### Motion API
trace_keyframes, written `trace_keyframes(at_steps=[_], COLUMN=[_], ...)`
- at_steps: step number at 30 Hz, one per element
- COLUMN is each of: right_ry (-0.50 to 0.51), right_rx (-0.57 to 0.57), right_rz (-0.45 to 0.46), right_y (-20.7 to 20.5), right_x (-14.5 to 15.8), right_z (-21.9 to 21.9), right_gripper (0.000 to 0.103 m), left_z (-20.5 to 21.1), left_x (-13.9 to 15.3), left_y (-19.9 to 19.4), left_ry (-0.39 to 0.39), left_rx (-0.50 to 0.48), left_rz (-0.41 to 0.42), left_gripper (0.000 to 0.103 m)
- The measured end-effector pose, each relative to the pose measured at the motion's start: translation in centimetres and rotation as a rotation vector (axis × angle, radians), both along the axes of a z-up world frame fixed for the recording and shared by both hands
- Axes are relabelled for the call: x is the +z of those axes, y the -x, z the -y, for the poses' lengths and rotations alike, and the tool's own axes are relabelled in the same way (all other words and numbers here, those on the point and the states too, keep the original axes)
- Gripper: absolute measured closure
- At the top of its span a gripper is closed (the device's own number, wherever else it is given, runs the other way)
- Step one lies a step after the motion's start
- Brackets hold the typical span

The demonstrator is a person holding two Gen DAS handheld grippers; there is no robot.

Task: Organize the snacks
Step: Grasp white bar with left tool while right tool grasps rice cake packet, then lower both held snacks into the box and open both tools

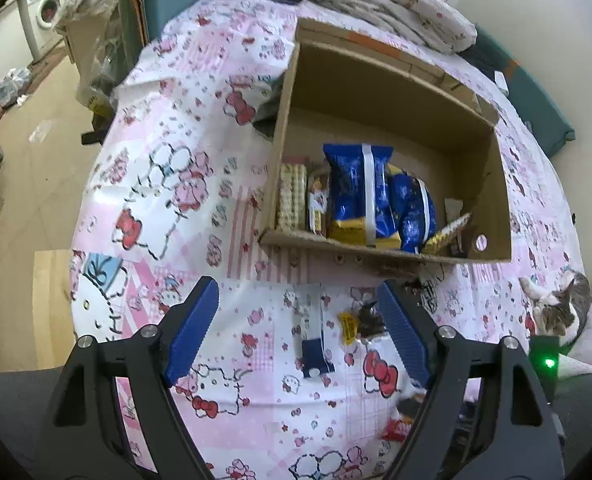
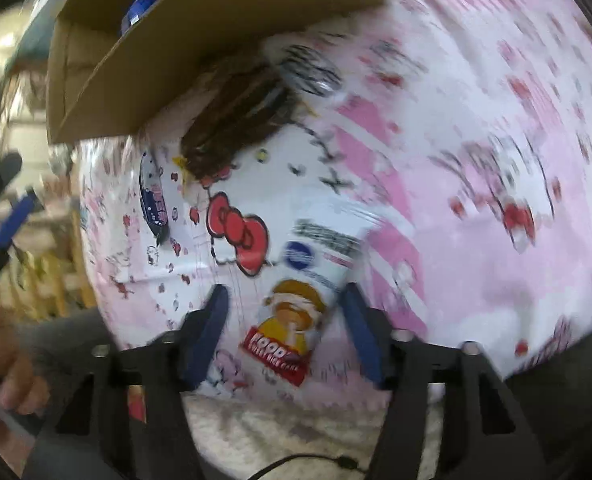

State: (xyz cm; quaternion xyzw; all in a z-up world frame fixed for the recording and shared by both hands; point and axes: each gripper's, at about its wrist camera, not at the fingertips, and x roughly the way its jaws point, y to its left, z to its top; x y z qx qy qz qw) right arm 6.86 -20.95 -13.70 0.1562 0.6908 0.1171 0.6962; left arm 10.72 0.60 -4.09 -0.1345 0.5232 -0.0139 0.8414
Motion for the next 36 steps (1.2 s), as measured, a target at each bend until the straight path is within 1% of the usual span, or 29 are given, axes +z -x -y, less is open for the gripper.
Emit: trace_keyframes(at_steps=[4,5,6,7,9,12,14,16,17,19,21,23,24,25,27,32,36], right_ry=[0.084,0.097,0.118,0.128,0.093,0.043,0.024,0.020,0.014,0.008,0.004,-0.003,-0.006,-0.008,-0.010,-0.026,-0.037], right_rx=[0.073,0.086,0.102,0.113,0.101,0.068,0.052,0.045,0.040,0.037,0.035,0.032,0.032,0.033,0.039,0.040,0.043], right_rz=[0.048,0.053,0.065,0.076,0.089,0.105,0.113,0.119,0.117,0.117,0.120,0.122,0.123,0.125,0.129,0.137,0.149], right_y=[-1.1,-1.3,-1.4,-1.4,-1.1,-1.2,-1.2,-1.3,-1.3,-1.3,-1.2,-1.2,-1.2,-1.1,-1.1,-0.9,-0.7], right_x=[-0.2,-0.3,-0.3,-0.2,0.1,1.1,1.5,1.8,1.9,1.9,1.7,1.8,1.8,1.9,2.1,2.6,3.2], right_z=[-1.9,-2.1,-2.3,-2.3,-1.9,-1.1,-0.5,-0.2,-0.1,0.0,-0.2,-0.5,-0.5,-0.1,-0.1,0.1,0.1], right_gripper=[0.055,0.057,0.066,0.069,0.069,0.069,0.069,0.069,0.069,0.069,0.069,0.069,0.069,0.069,0.069,0.069,0.069], left_z=[0.2,0.3,0.5,0.7,1.2,1.9,2.6,3.5,3.8,4.2,4.3,4.3,4.3,4.5,4.5,3.1,2.5], left_x=[-1.0,-1.3,-1.7,-2.1,-3.2,-5.0,-6.2,-7.6,-8.2,-9.1,-9.7,-10.1,-10.1,-10.2,-9.9,-8.7,-7.6], left_y=[0.1,0.2,0.2,0.2,0.0,-0.4,-0.8,-1.1,-1.2,-1.4,-1.4,-1.4,-1.4,-1.3,-1.2,-0.6,0.2], left_ry=[0.000,-0.007,-0.013,-0.021,-0.029,-0.001,-0.004,-0.035,-0.047,-0.064,-0.074,-0.085,-0.095,-0.107,-0.108,-0.087,-0.087], left_rx=[-0.009,-0.010,-0.015,-0.023,-0.043,-0.048,-0.046,-0.071,-0.082,-0.089,-0.086,-0.081,-0.084,-0.092,-0.100,-0.070,-0.061], left_rz=[-0.041,-0.049,-0.058,-0.069,-0.098,-0.151,-0.182,-0.216,-0.229,-0.252,-0.267,-0.274,-0.276,-0.277,-0.275,-0.265,-0.247], left_gripper=[0.024,0.024,0.024,0.024,0.024,0.027,0.032,0.041,0.043,0.051,0.055,0.063,0.078,0.091,0.091,0.091,0.091])
